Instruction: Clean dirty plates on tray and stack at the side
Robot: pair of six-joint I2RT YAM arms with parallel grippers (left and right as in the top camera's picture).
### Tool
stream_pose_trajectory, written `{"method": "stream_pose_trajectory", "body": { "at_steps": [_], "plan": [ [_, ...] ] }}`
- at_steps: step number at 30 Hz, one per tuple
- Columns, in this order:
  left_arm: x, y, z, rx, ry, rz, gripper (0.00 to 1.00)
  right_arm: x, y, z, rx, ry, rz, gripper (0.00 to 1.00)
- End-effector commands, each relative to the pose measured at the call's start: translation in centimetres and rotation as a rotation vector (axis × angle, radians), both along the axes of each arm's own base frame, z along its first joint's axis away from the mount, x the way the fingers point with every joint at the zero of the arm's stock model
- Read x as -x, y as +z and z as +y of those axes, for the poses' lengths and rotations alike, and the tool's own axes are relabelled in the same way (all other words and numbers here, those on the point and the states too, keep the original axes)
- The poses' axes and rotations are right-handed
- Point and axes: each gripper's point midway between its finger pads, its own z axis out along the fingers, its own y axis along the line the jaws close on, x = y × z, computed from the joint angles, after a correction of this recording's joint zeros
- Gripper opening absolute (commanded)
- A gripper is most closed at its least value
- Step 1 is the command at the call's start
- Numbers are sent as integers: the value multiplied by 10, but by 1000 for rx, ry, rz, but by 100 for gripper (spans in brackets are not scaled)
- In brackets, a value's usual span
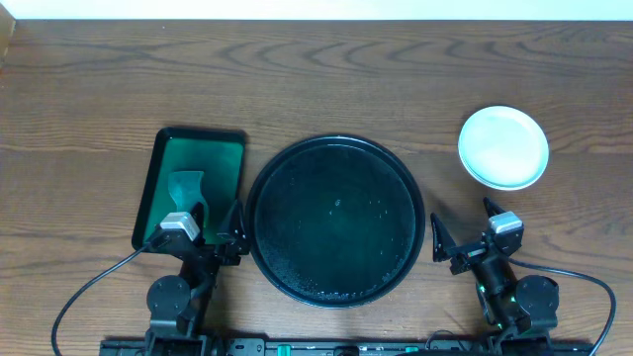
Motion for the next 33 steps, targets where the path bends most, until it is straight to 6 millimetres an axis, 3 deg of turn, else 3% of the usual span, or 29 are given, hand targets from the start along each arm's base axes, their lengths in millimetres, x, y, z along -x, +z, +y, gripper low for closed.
{"method": "stream_pose_trajectory", "body": {
  "at_steps": [1,9,16,33],
  "plan": [
    [0,-15,2,25,19,41,84,0,-1,-1,-14,-6,6,99],
    [-1,-17,8,-3,51,44,84,0,-1,-1,-14,-6,6,99],
    [-1,-17,8,-148,35,23,84,0,-1,-1,-14,-6,6,99],
    [-1,-18,8,-154,30,23,84,0,-1,-1,-14,-6,6,99]
  ]
}}
